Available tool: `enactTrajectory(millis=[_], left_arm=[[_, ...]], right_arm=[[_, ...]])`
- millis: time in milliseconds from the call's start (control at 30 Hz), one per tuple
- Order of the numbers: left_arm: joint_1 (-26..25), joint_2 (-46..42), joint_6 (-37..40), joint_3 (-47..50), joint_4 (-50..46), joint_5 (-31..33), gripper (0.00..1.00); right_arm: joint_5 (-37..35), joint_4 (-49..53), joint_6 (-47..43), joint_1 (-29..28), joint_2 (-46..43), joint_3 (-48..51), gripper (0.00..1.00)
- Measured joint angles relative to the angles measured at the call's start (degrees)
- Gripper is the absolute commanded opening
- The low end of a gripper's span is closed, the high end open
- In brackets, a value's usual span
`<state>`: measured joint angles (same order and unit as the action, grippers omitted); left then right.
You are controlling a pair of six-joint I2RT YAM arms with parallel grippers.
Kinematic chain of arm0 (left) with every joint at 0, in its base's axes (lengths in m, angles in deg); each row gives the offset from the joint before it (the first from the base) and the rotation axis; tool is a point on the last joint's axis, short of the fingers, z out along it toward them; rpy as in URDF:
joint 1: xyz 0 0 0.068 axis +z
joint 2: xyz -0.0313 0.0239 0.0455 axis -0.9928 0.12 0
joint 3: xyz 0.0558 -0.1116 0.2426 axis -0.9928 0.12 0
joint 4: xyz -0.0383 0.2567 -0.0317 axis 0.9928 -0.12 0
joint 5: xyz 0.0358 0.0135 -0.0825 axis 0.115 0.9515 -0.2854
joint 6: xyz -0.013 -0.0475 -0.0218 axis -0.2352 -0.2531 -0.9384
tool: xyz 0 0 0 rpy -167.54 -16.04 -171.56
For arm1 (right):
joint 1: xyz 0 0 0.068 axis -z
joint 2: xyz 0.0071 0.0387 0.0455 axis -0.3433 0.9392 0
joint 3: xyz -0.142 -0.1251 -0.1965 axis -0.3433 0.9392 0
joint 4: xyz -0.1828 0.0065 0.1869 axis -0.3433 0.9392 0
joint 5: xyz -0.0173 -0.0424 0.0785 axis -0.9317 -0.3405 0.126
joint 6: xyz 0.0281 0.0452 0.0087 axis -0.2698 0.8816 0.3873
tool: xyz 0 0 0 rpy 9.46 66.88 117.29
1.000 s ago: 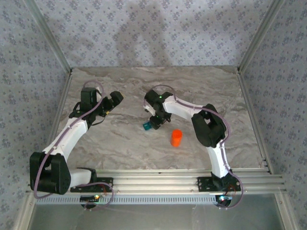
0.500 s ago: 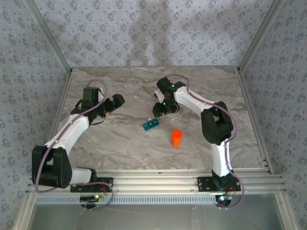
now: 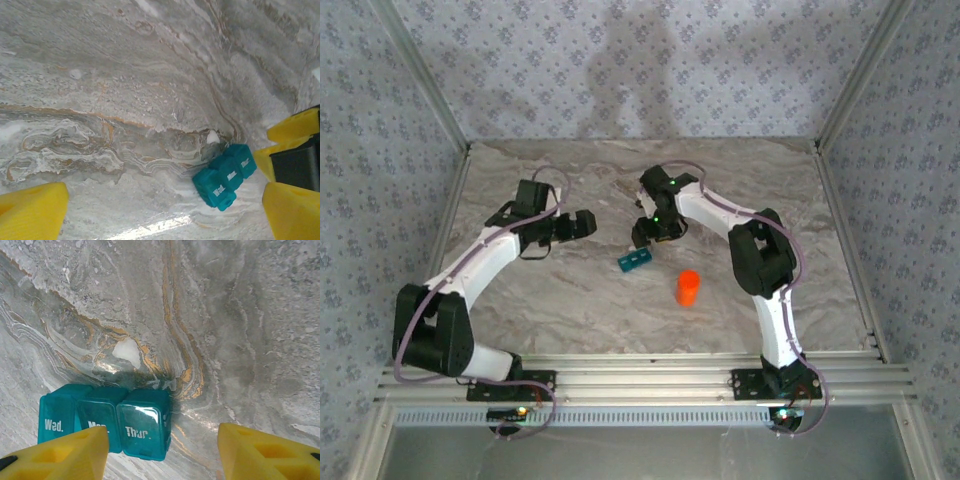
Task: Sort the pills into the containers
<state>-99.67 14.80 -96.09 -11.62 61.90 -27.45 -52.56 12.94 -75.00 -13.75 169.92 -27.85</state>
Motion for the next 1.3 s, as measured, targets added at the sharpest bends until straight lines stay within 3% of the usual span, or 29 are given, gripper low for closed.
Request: enactTrajectory(millis=[900,1300], left_arm=[[-12.09,7.32,13.09,-5.7,-6.58,8.22,0.99],[-20.26,9.9,20.96,-5.7,-6.64,13.79,0.99]], right_arm=[[0.72,-1.46,0.0,-0.83,1.88,2.56,0.59],[1.55,-2.36,0.02,-0.76,1.81,3.23,0.59]])
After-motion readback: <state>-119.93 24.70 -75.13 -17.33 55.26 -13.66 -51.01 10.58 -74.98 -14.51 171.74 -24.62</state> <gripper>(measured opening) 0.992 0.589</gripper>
